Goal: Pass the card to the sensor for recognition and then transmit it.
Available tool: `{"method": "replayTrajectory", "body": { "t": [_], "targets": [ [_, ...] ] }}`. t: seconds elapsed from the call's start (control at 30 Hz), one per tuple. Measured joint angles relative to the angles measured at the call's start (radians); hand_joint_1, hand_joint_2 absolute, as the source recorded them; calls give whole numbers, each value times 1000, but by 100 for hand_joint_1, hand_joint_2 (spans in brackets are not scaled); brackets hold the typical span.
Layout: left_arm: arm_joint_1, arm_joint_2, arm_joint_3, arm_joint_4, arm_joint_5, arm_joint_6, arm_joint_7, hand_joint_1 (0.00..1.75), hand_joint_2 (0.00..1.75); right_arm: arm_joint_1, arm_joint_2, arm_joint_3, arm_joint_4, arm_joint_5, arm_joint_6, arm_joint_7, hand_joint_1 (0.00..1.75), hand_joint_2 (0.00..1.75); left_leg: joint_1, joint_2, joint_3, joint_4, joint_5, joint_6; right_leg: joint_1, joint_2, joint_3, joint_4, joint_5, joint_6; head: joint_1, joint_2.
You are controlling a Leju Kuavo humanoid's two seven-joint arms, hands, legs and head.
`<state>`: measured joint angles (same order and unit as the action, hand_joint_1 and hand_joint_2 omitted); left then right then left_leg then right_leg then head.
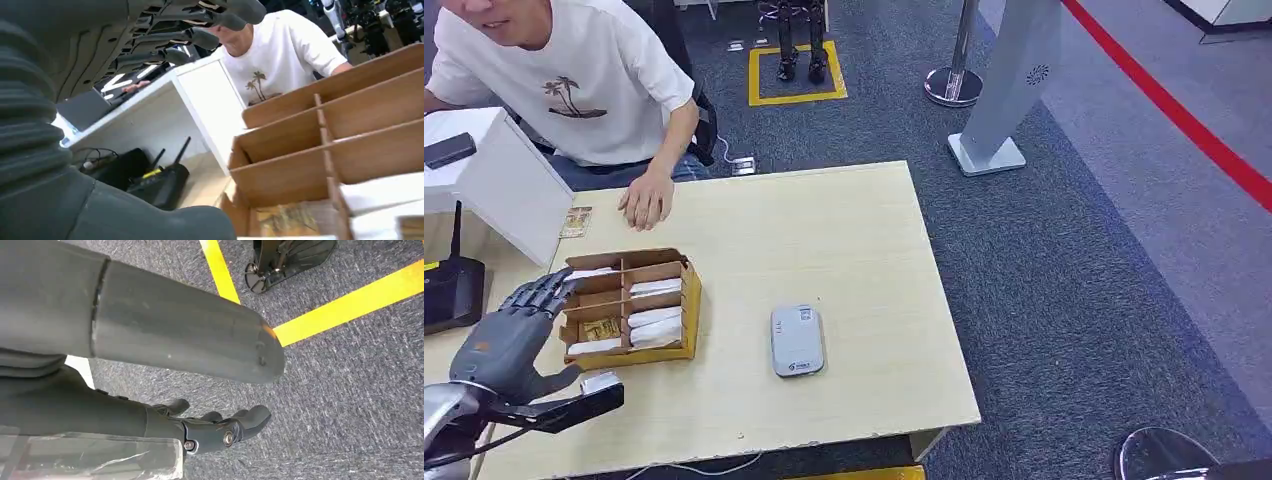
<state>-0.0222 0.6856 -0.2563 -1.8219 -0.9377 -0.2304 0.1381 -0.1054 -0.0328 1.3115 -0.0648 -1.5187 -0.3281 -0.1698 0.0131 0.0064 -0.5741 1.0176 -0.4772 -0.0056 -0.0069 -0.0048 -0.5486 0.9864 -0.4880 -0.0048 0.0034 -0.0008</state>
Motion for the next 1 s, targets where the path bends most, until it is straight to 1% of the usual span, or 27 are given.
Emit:
{"method": "replayTrajectory", "body": {
  "t": [0.23, 0.37, 0.47, 0.7, 0.87, 1.0],
  "targets": [
    [-10, -34, -15, 18, -4, 3, -1, 0, 175, 1, 0, 0, 0, 0, 0, 0, 0, 175, 0, 0, 0, 0, 0, 0, 0, 0, 0, 0, 0, 0, 0, 0],
    [6, -58, -18, 21, -18, 39, -8, 0, 175, 1, 0, 0, 0, 0, 0, 0, 0, 175, 0, 0, 0, 0, 0, 0, 0, 0, 0, 0, 0, 0, 0, 0],
    [20, -75, -23, 22, -25, 53, -9, 0, 175, 1, 0, 0, 0, 0, -1, 0, 0, 175, 0, 0, 0, 0, 0, 0, 0, 0, 0, 0, 0, 0, 0, 0],
    [39, -95, -26, 28, -7, 49, -8, 0, 175, 2, 0, -2, 0, 0, -1, -1, 0, 175, 0, 0, 0, 0, 0, 0, 0, 0, 0, 0, 0, 0, 0, 0],
    [74, -98, -25, 33, 65, 13, -23, 0, 175, 2, 0, -2, 0, 0, -2, 3, 0, 175, 0, 0, 0, 0, 0, 0, 0, 1, 0, 0, 0, 0, 0, 0],
    [96, -98, -25, 34, 82, 8, -30, 0, 175, 2, 0, -2, 0, 0, -3, 3, 0, 175, 0, 0, 0, 0, 0, 0, 0, 0, 0, 0, 0, 0, 0, 0]
  ]
}}
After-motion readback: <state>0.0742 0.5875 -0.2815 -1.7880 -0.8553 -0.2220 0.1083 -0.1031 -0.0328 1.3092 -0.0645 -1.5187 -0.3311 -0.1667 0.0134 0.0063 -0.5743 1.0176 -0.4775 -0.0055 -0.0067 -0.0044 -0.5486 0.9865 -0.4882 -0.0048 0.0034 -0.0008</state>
